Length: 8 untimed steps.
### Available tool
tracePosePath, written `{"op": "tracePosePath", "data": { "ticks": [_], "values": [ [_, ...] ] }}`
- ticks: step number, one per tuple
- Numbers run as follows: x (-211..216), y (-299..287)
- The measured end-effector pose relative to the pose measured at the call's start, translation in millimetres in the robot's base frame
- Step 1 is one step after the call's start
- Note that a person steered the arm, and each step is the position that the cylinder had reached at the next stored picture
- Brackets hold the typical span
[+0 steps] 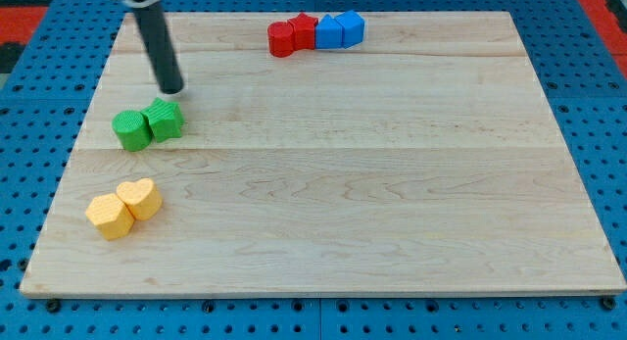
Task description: Slide the green circle above the yellow heart
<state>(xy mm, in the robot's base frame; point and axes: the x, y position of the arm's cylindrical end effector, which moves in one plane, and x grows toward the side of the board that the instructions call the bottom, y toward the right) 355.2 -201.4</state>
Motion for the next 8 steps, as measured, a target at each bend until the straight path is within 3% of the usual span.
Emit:
{"op": "tracePosePath", "data": {
  "ticks": [3,5,6,8],
  "values": [
    [83.6,-16.9],
    [105.6,-91.7],
    [140.8,-90.3],
    [140.4,-61.7]
  ]
}}
